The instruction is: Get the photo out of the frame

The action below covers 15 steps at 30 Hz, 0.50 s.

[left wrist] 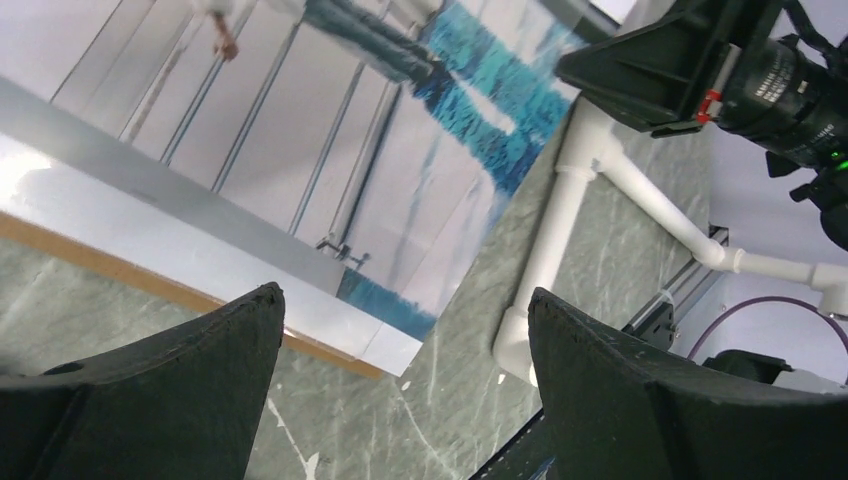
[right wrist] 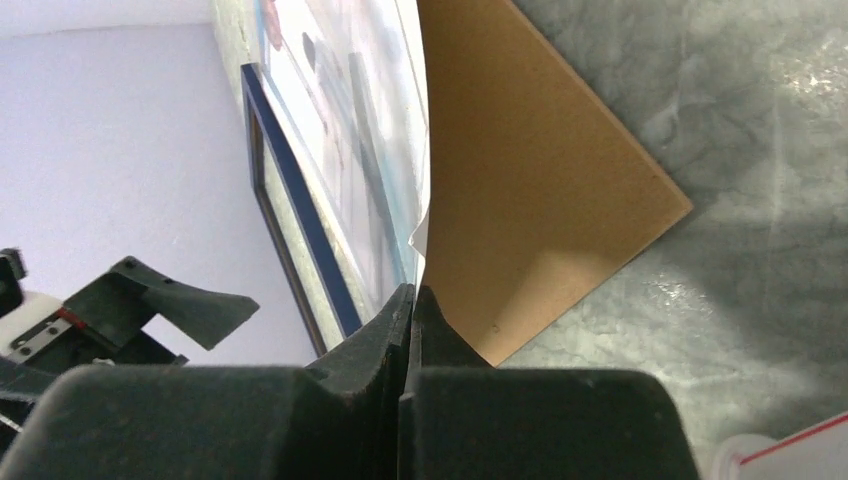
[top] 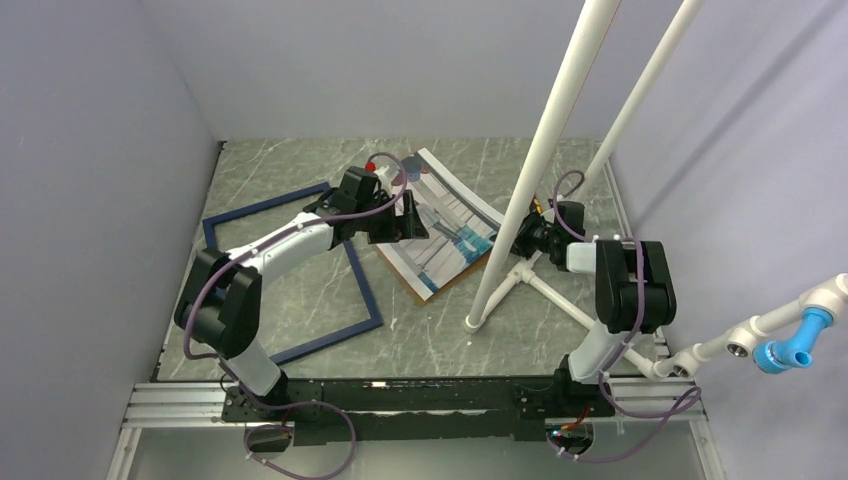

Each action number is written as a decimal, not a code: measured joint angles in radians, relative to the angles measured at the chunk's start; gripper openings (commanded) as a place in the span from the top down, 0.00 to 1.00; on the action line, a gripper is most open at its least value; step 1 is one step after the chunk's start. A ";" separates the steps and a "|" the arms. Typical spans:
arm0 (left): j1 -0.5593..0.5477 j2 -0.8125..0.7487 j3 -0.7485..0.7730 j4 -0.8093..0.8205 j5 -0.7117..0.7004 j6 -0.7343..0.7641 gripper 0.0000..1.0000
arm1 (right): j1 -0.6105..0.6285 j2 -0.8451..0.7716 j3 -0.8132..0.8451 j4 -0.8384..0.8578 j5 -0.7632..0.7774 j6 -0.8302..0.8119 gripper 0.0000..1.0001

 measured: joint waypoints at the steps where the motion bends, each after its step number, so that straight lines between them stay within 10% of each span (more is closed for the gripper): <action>1: -0.006 -0.008 0.012 -0.005 0.000 0.012 0.07 | 0.000 -0.013 0.012 -0.035 0.000 -0.012 1.00; 15: -0.243 0.185 0.258 -0.125 -0.211 0.265 0.04 | -0.003 -0.072 0.076 -0.259 -0.008 -0.098 1.00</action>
